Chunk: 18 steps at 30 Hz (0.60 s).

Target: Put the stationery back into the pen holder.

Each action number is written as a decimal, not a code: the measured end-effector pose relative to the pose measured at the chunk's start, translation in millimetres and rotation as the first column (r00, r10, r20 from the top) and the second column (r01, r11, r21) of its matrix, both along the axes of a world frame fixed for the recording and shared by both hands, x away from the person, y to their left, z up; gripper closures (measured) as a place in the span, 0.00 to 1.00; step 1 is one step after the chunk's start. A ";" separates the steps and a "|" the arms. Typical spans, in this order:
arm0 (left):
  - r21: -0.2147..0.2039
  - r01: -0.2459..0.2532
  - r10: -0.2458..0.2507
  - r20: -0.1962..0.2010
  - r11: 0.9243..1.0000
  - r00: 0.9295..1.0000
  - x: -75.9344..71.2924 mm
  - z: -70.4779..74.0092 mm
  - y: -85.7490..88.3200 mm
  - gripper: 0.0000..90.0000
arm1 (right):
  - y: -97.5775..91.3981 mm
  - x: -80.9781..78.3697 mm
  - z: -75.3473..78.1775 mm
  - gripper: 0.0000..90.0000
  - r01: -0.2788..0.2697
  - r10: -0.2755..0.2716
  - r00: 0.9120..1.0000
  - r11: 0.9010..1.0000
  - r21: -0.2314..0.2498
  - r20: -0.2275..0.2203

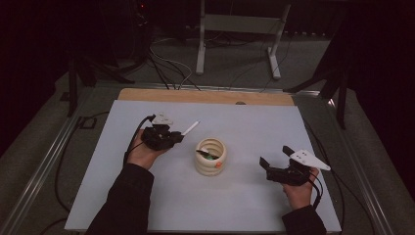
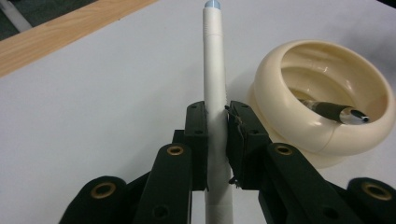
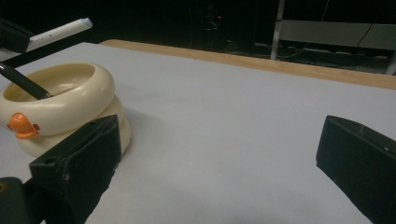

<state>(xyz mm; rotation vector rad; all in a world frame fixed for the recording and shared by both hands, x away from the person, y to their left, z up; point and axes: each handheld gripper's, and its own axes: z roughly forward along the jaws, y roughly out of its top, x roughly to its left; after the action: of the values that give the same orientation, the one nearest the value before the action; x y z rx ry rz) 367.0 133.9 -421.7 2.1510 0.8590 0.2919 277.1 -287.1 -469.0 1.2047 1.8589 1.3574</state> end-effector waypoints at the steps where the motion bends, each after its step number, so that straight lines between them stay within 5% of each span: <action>1: 0.001 0.003 -0.003 0.001 1.000 1.000 -0.3 1.2 0.2 0.88 | -0.1 0.0 0.1 0.00 0.000 0.000 1.000 1.000 0.000 0.000; 18: 0.006 0.055 -0.055 0.021 0.998 0.998 -6.8 15.0 1.1 0.88 | -0.1 -0.1 0.1 0.00 0.000 0.000 1.000 1.000 -0.003 0.002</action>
<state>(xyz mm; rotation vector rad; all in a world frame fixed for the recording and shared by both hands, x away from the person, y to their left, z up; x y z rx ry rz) 360.3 135.0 -406.7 2.1689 0.7867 0.2895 277.0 -287.2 -468.9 1.2017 1.8592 1.3554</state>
